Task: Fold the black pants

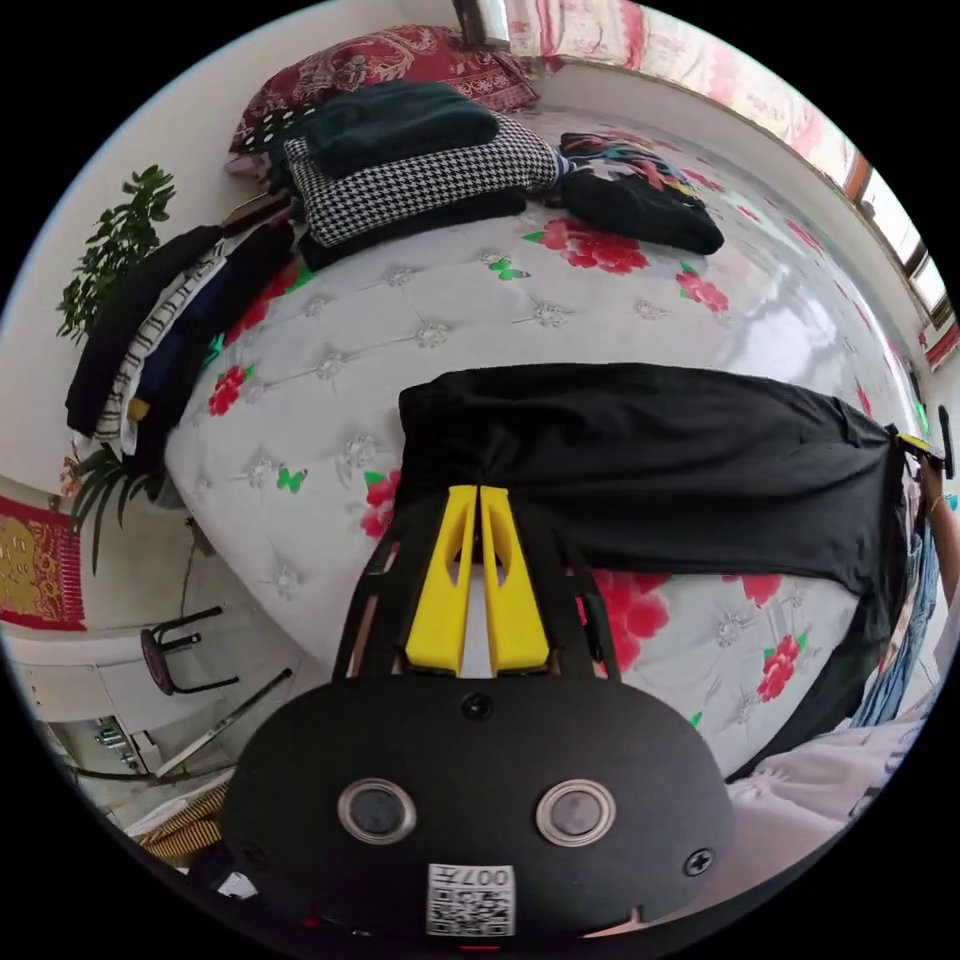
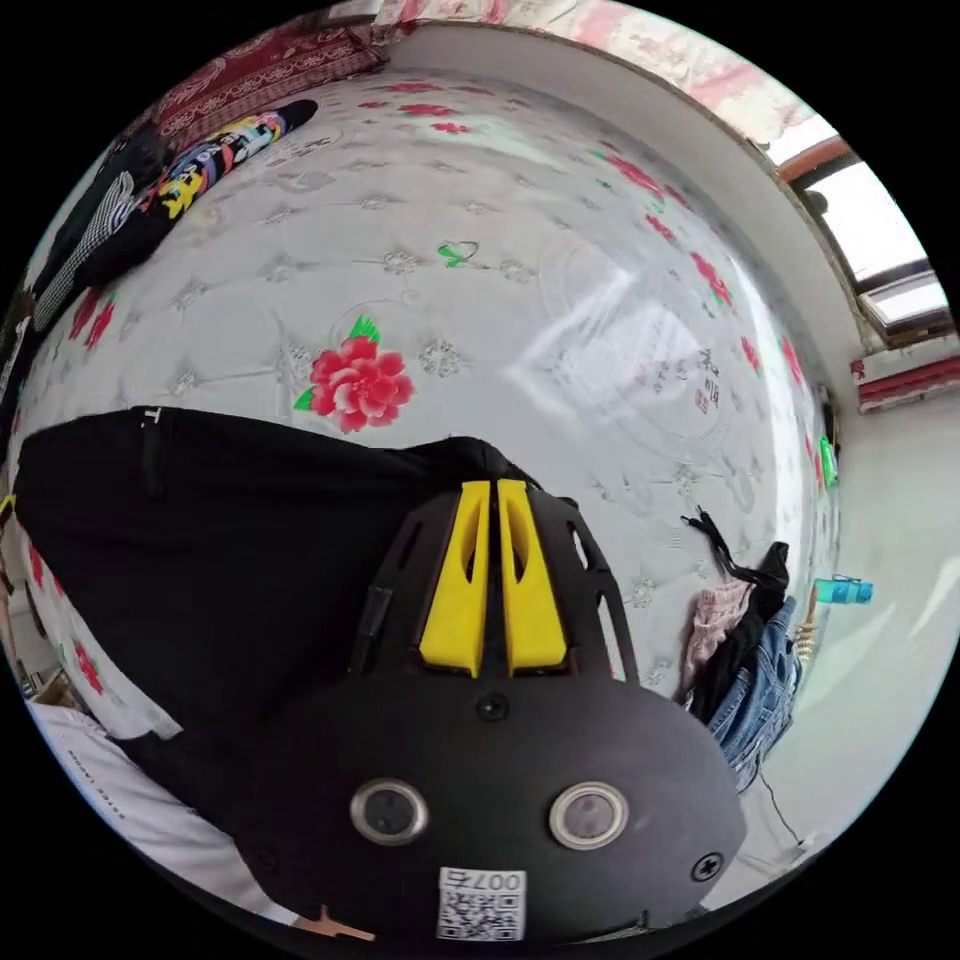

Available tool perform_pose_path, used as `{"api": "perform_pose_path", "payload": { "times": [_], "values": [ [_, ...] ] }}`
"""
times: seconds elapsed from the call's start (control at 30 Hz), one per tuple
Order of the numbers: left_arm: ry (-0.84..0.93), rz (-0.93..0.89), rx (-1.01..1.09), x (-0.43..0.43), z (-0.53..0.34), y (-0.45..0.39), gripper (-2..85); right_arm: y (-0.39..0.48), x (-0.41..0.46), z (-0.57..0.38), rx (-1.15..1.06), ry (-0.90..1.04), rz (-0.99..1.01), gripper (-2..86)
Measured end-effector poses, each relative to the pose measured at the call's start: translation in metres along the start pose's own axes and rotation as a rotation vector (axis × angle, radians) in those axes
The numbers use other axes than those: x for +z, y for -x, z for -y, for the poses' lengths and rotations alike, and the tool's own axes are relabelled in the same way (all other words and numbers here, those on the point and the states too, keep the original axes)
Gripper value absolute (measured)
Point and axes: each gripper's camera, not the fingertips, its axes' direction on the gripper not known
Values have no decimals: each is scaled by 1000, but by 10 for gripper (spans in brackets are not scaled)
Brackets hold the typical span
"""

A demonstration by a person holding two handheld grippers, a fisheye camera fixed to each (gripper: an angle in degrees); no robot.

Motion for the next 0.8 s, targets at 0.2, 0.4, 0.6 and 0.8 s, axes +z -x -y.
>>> {"api": "perform_pose_path", "payload": {
  "times": [0.2,0.4,0.6,0.8],
  "values": [
    [32,114,-127,-4,-46,-6,-6,16,13,1,-1,66,122,33],
    [-101,135,-56,-47,-21,-16,10,-4,-47,-47,37,-174,107,49],
    [116,38,12,26,26,-36,11,-39,-2,-72,145,14,164,65],
    [105,180,67,47,60,-36,-9,-56,31,-65,251,27,144,83]
  ]
}}
